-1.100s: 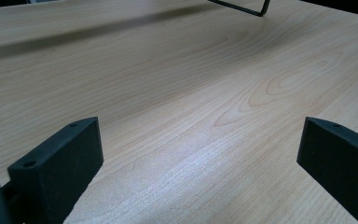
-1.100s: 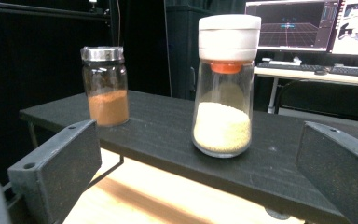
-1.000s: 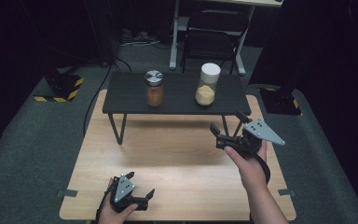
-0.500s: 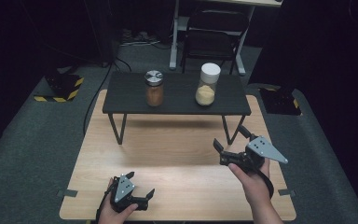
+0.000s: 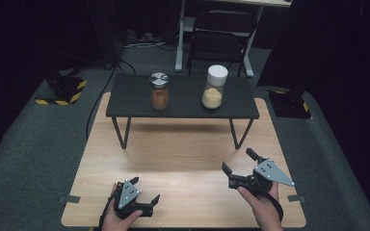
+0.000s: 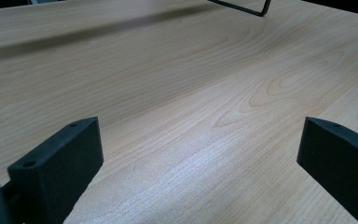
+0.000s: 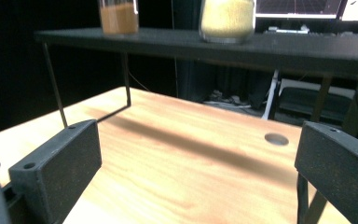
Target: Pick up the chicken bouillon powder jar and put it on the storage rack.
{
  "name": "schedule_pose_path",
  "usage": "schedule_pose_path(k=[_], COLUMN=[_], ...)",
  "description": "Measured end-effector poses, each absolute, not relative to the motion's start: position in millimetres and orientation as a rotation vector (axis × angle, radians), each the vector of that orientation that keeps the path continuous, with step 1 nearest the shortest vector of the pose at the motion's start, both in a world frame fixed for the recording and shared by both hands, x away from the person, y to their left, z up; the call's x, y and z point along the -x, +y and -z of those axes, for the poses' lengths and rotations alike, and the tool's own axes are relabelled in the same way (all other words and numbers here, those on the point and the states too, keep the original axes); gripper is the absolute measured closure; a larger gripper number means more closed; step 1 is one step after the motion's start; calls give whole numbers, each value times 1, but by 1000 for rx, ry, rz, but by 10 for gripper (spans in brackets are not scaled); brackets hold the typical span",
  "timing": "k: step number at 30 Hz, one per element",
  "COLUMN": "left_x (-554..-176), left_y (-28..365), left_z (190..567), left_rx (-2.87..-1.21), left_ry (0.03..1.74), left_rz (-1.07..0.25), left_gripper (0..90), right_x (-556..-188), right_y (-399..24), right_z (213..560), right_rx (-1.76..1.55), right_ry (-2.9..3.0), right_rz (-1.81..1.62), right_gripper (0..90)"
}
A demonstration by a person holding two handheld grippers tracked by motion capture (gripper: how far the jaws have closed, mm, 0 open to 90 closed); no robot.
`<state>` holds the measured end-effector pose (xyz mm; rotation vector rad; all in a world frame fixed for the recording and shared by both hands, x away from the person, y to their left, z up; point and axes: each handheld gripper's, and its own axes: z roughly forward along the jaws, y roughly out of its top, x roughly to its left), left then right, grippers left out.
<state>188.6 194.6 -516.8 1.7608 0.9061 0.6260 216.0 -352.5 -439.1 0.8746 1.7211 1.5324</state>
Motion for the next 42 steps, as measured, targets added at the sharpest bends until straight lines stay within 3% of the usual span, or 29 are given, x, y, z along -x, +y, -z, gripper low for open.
schedule_pose_path(k=[22,42], left_x=[-188,-189], left_y=[194,193], left_z=[517,516], left_rx=[-1764,-1770], left_ry=[905,902], left_rz=[-630,-628], left_gripper=[5,5], right_x=[-203,-198], right_y=[-371,-376], right_z=[485,502], right_rx=[-999,-1023], right_ry=[1813,1896], right_rz=[-1412,-1301], right_gripper=[2,3])
